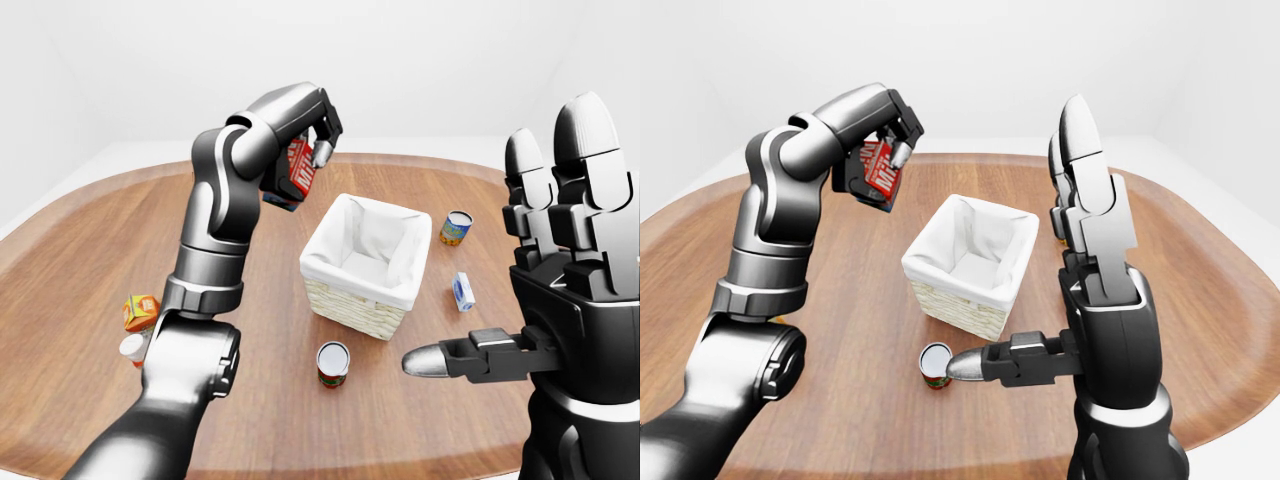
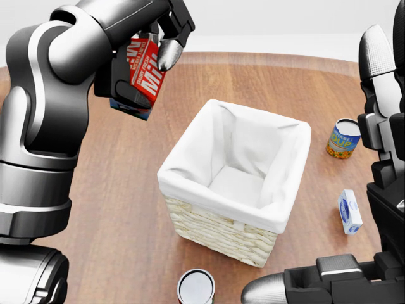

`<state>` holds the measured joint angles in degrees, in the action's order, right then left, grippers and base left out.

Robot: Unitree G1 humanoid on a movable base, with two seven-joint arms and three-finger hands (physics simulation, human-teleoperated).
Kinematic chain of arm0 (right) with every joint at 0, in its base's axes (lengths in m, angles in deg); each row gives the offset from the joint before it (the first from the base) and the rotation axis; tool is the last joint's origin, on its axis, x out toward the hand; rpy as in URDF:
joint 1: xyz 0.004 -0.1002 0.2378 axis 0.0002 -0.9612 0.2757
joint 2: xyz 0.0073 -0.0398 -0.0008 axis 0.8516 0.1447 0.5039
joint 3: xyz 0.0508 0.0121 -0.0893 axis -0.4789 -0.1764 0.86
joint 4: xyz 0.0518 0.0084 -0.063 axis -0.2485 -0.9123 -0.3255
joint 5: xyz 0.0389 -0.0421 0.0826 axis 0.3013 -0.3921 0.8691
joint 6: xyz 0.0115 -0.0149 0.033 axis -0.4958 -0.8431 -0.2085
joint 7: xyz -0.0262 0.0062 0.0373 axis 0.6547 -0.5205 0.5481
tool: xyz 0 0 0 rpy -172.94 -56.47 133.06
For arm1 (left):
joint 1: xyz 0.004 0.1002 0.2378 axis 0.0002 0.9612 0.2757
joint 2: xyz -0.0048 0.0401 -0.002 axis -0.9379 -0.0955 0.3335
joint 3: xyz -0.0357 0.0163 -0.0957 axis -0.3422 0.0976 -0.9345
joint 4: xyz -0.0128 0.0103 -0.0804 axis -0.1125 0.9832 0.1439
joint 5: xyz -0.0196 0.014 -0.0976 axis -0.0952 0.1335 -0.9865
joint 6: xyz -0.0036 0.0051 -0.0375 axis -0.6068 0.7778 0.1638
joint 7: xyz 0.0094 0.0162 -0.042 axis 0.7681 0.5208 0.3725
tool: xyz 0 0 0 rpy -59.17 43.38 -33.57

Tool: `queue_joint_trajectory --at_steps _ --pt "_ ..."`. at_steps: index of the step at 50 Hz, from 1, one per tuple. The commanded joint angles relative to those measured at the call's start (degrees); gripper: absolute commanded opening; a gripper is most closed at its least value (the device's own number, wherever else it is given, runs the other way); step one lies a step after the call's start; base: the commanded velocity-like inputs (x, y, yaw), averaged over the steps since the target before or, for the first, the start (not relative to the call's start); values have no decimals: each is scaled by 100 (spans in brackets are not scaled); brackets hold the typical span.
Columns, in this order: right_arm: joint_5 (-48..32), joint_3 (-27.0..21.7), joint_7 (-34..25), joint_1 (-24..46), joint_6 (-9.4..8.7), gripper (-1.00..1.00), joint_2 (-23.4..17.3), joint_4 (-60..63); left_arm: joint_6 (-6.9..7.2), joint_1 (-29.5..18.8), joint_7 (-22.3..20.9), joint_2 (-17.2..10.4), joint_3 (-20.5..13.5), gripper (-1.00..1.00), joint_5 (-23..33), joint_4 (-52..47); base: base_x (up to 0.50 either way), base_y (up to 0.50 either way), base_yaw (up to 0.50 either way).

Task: Pick the milk and place it in the basket.

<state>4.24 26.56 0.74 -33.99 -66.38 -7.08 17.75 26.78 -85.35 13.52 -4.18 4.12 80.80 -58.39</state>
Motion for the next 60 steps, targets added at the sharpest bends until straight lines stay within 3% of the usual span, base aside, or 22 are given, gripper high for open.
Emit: queue_joint_trajectory --at_steps 1,20,51,55,56,58,60 --pt "7 1 17 1 0 100 -18 0 0 -196 198 212 72 -100 142 228 0 0 0" --pt "98 -72 59 52 0 100 -75 0 0 -89 744 763 238 -100 101 931 0 0 0" --pt "136 -59 96 20 0 100 -115 0 0 -494 1328 1009 287 -100 -330 1433 0 0 0" --pt "115 -34 84 12 0 100 -103 0 -162 -602 1528 1040 266 -100 -486 1775 0 0 0" --pt "110 -34 79 20 0 100 -103 0 -295 -612 1520 1076 260 -100 -615 1885 0 0 0" --pt "105 -36 75 28 0 100 -98 0 -311 -631 1603 1091 292 -100 -623 2002 0 0 0" --pt "118 -49 64 27 0 100 -96 0 -413 -695 1739 1146 302 -100 -680 2225 0 0 0"
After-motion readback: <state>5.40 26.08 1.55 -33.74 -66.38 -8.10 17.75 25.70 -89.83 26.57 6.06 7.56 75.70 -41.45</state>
